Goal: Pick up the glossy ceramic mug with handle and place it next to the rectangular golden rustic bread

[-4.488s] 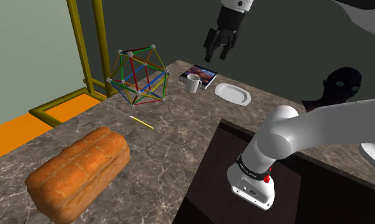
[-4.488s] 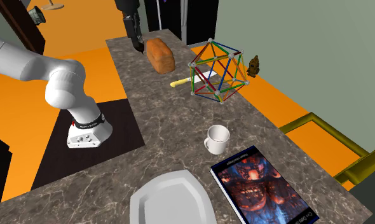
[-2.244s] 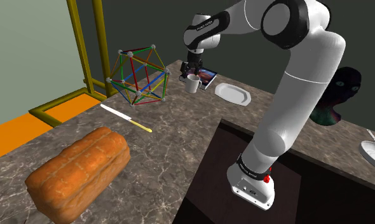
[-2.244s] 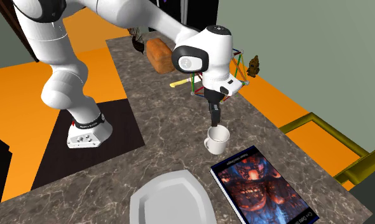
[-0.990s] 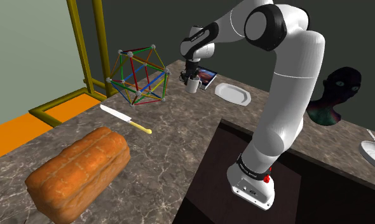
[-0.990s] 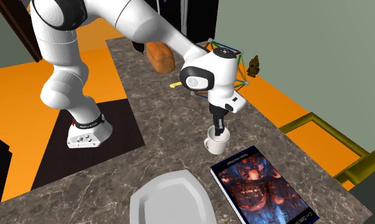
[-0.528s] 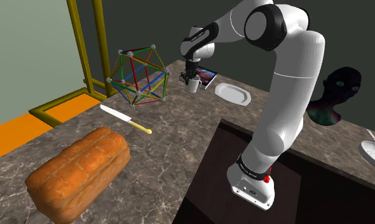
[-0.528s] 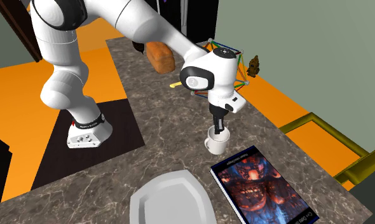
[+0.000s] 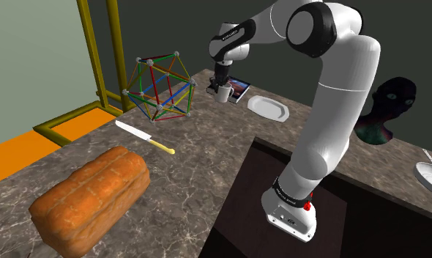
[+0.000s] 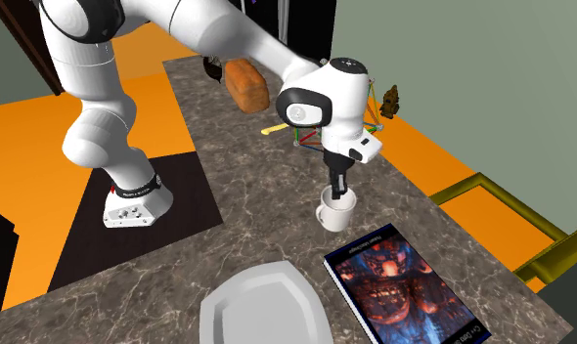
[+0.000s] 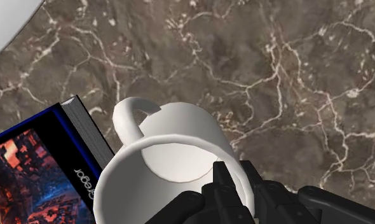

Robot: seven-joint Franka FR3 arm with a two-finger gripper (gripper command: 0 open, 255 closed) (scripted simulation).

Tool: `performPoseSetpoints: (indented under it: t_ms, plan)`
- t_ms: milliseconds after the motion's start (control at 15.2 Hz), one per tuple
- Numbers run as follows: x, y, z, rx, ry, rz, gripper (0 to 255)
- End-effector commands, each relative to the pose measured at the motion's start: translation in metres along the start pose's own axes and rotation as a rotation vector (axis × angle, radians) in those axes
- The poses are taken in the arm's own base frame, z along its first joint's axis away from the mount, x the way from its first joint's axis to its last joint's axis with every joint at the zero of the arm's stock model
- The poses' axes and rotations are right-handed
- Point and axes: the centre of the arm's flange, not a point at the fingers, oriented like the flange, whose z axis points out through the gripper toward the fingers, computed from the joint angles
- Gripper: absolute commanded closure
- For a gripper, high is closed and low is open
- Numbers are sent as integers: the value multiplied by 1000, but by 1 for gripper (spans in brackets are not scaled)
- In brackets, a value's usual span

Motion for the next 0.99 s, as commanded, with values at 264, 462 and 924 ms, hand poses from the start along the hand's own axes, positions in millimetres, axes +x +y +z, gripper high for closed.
performPoseSetpoints:
  t_ms: [264, 462, 924]
  plan:
    - [1, 2, -33, 0, 0, 0, 255]
    - [2, 3, -49, 0, 0, 0, 255]
    - [4, 6, -85, 0, 0, 0, 255]
